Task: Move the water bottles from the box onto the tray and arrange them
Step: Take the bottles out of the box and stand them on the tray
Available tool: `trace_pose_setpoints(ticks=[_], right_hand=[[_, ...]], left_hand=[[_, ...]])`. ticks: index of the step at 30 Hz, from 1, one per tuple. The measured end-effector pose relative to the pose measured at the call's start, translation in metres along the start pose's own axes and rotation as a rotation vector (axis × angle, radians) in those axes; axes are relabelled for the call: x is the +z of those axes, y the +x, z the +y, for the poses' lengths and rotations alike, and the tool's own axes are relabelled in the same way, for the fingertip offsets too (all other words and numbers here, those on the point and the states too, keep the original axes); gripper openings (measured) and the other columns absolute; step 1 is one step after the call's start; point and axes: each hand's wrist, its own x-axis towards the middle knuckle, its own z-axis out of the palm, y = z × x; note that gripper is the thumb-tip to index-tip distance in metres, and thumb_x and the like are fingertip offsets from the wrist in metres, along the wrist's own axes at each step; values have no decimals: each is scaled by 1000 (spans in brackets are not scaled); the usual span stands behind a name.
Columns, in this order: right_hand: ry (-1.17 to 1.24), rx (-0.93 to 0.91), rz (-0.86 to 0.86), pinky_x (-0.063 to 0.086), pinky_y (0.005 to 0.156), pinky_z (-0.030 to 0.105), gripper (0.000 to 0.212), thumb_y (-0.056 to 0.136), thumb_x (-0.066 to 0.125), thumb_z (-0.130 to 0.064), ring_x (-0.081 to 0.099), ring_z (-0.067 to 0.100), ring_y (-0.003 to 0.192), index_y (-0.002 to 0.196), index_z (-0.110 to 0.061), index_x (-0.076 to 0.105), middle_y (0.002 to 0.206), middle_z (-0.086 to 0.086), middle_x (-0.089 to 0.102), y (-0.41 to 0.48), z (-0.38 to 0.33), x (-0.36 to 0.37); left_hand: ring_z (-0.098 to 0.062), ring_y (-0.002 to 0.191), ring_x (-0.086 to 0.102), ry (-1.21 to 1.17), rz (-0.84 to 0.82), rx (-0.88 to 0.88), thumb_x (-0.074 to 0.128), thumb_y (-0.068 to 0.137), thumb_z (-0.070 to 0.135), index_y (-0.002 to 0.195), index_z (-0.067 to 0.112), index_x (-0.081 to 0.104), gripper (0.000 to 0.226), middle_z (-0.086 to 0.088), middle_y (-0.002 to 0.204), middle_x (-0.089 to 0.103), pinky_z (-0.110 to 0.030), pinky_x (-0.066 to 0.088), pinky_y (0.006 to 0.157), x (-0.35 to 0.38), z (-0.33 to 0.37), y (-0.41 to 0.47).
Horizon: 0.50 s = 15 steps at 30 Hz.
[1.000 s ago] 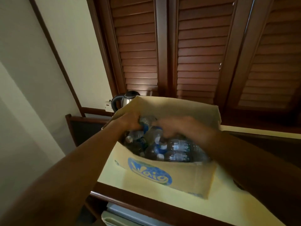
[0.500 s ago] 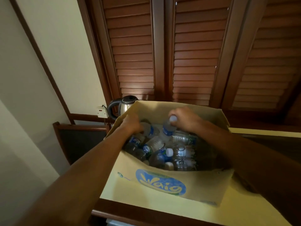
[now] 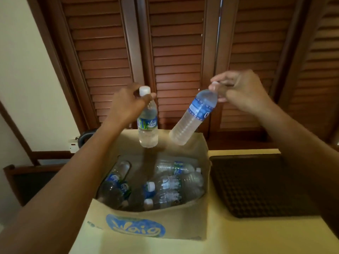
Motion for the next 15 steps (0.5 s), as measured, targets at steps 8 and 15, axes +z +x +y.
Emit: trace_pose_setpoints(ticks=[8, 15], right_hand=[[-366, 17, 21, 56, 82, 27, 23, 90, 69, -48, 67, 0, 89, 106, -31, 72, 96, -15, 71, -5, 59, -102], [-434, 126, -242, 53, 62, 21, 17, 89, 75, -38, 70, 5, 75, 96, -23, 71, 84, -6, 72, -32, 186, -93]], left_hand=[[-15, 88, 73, -369, -72, 3, 74, 81, 53, 99, 22, 74, 36, 1, 92, 76, -46, 59, 83, 94, 131, 11], [-7, 82, 63, -76, -242, -69, 73, 86, 46, 106, 19, 68, 34, 3, 93, 67, -24, 50, 65, 225, 150, -27]])
